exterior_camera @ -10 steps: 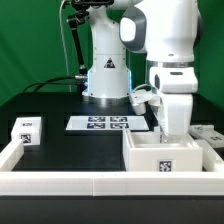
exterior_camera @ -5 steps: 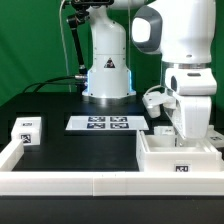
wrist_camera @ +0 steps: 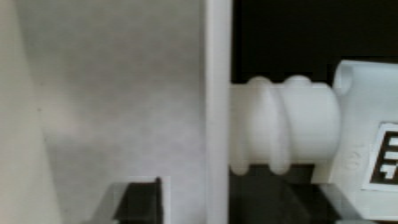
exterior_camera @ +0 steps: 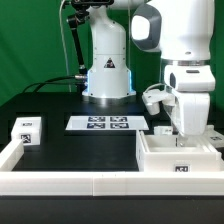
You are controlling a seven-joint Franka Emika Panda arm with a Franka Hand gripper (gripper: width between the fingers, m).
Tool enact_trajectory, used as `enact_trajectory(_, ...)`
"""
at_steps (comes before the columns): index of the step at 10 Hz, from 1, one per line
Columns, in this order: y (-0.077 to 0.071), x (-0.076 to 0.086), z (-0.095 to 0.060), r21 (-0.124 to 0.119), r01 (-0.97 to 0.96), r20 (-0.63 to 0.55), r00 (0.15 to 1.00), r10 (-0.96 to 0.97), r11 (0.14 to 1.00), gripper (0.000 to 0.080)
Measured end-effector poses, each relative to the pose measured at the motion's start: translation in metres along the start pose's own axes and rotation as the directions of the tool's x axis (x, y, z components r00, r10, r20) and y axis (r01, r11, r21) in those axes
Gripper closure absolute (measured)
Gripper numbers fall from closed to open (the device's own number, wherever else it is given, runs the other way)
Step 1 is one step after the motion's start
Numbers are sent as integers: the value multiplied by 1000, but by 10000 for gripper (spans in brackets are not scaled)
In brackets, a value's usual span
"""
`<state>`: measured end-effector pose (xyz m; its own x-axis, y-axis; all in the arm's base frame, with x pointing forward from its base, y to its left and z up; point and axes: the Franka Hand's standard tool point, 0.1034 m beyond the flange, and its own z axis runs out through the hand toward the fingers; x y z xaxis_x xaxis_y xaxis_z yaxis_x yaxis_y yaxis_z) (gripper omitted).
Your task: Assemble cabinet
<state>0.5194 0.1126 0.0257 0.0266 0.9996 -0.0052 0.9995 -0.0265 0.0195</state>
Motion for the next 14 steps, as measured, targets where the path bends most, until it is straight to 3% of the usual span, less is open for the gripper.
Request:
enact_trajectory(2,-6,2,-13,-11,-43,2,999,43,999,146)
enact_trajectory(3,-15,3,-20,-15,-70,4,998,70,997,146)
enact_trajectory(4,-25,5,-28,-27,-91,1,996,91,996,47)
enact_trajectory(5,-36,9,-34,-30,-107,1,994,108,994,7)
enact_trajectory(7,-55,19,-39,-33,-132,-3,991,132,991,2)
enact_trajectory(11,-55,18,-38,-31,-128,-3,992,128,991,2)
enact_trajectory(12,-53,21,-39,-52,-77,-18,997,76,996,2)
enact_trajectory(13,-56,28,-38,-91,16,-46,999,-20,996,2)
enact_trajectory(14,-60,34,-37,-91,82,-45,995,-87,992,2)
